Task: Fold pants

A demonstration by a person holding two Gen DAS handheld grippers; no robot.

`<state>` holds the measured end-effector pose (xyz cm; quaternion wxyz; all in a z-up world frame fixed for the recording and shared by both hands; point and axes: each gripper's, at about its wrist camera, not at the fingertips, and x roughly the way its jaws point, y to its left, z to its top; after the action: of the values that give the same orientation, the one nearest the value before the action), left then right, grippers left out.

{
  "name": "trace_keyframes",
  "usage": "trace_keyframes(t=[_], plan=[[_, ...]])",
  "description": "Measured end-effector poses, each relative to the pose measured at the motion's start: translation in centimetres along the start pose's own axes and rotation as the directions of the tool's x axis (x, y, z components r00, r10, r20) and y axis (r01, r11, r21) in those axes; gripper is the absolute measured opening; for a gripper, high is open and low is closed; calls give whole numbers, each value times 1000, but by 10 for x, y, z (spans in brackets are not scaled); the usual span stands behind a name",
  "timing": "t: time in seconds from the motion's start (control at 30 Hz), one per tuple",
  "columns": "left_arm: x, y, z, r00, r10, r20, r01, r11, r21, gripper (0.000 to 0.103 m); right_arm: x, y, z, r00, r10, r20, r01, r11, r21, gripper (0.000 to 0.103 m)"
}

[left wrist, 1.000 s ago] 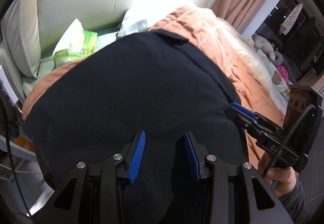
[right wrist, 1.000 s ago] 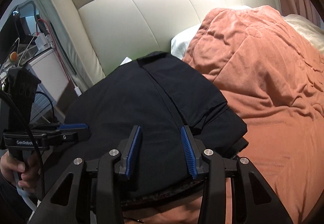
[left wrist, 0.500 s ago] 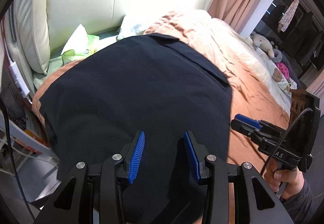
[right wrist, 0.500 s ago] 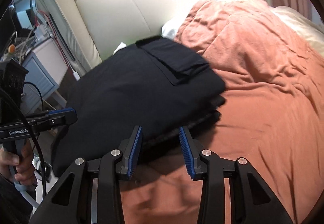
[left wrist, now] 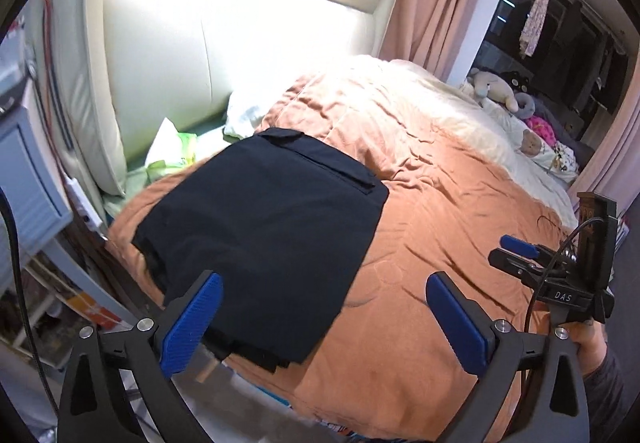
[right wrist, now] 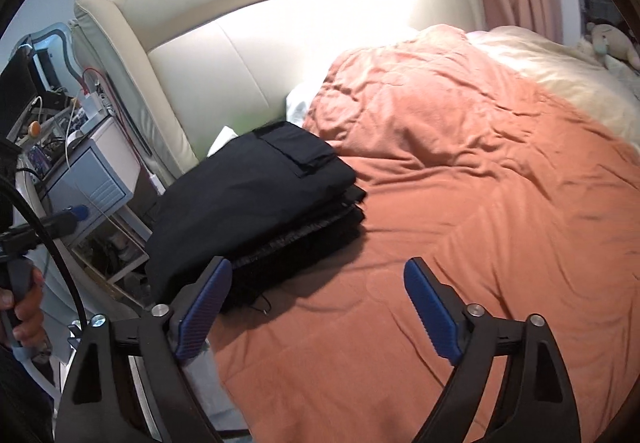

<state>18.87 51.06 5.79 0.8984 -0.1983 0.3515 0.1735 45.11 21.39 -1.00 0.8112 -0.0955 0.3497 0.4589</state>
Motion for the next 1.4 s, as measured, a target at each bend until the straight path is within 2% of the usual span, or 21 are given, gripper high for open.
trace_keyframes(t=[0.07,0.13,0.43,0.67,0.97,1.4], plan=[[-9,-7,-3,1000,12,-3,-12,1000,12,102,-17,3,-6,1000,-20,7,20,1000,-8,95],[-19,-14,-5,1000,19,0,-19,1000,21,102,-36,8,-11,998,-52,26,52,998,-24,103],[-57,-37,-17,999,16,30,-17,999,43,102,-110,25,-38,991,-91,94,94,995,-36,103],[-83,-61,-36,998,-5,69,-1,997,80,102,-159,26,-64,990,-94,106,96,995,-20,103],[-105,-99,-75,992,-15,124,0,992,127,102,-222,35,-103,979,-160,123,162,987,-3,103],[-116,-143,-143,987,-59,149,29,980,196,102,-297,42,-171,969,-194,156,191,981,31,103]])
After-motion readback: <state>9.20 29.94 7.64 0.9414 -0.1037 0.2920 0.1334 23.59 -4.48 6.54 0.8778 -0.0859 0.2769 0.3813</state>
